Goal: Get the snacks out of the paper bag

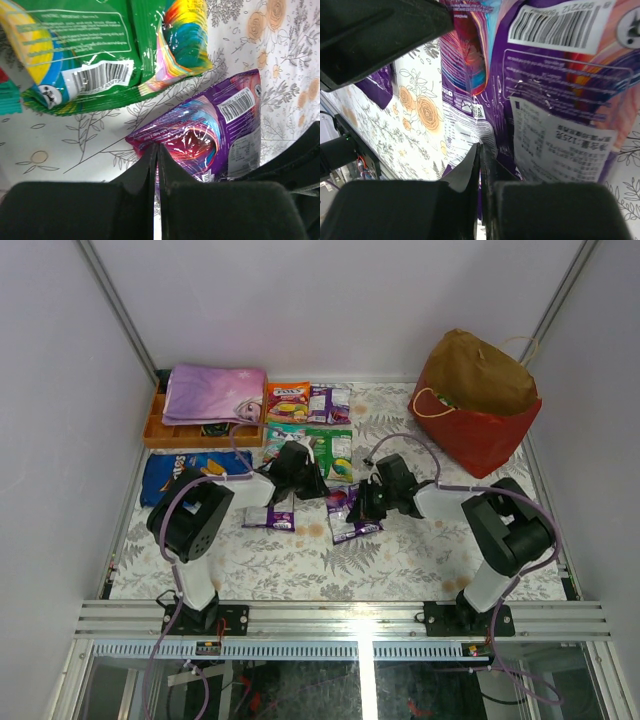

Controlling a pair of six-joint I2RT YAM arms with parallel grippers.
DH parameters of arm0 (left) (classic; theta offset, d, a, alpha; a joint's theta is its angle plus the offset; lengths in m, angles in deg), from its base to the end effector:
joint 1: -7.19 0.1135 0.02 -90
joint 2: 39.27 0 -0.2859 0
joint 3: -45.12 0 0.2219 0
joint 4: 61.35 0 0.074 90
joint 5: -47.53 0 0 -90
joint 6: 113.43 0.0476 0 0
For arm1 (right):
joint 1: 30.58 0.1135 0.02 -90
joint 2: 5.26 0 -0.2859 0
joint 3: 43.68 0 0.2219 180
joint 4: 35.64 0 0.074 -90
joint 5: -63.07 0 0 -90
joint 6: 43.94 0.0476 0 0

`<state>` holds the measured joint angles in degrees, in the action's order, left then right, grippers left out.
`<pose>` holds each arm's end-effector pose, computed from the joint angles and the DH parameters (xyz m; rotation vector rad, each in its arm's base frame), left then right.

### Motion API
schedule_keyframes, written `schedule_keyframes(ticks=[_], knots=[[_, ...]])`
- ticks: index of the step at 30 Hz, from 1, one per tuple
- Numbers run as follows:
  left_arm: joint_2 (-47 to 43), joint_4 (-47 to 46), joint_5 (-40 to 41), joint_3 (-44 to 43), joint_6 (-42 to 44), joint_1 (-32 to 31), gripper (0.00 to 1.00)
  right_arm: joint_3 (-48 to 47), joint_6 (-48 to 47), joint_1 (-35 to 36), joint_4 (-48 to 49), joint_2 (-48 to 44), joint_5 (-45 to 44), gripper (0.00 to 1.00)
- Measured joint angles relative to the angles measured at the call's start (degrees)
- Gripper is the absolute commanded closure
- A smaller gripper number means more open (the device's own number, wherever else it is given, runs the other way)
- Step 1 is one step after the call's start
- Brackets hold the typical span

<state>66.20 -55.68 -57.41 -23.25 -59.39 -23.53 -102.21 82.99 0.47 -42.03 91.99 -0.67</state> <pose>0.3044 -0.1951 0.1737 0.0283 2.4567 -0.8581 0.2561 0.1787 0.1756 -0.1136 2.5376 1.0729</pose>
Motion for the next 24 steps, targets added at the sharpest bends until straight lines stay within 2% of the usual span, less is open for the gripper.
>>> schedule_keyframes(ticks=[1, 2, 7, 9, 13, 16, 21, 24], knots=[[-0.24, 0.76, 0.68, -0.13, 0.33, 0.00, 1.00, -0.39, -0.07, 0.39, -0.83, 0.00, 0.00, 0.99], [-0.70, 1.51, 1.38, -0.13, 0.74, 0.00, 1.00, -0.90, -0.17, 0.61, -1.95, -0.04, 0.00, 0.93], [-6.27, 7.93, 4.83, -0.50, 3.06, 0.00, 0.99, -5.31, -3.06, 0.74, -13.29, -3.56, -1.88, 0.46], [-9.38, 10.62, 5.88, -2.01, 4.22, 0.00, 0.92, -8.46, -5.70, 0.79, -18.60, -7.72, -4.68, 0.35], [-13.73, 12.85, 7.19, -5.49, 6.21, -0.15, 0.80, -13.77, -11.67, -0.28, -22.88, -15.28, -9.31, 0.32], [-16.24, 14.14, 7.52, -5.66, 6.80, -0.48, 0.73, -14.05, -14.58, -3.54, -23.78, -17.77, -10.27, 0.33], [-18.51, 16.96, 7.74, -4.52, 7.34, -0.76, 0.61, -8.57, -16.22, -9.07, -23.56, -16.41, -10.60, 0.37], [-20.04, 18.78, 7.65, -3.41, 7.32, -0.74, 0.58, -5.11, -16.94, -10.14, -22.95, -14.51, -10.05, 0.41]])
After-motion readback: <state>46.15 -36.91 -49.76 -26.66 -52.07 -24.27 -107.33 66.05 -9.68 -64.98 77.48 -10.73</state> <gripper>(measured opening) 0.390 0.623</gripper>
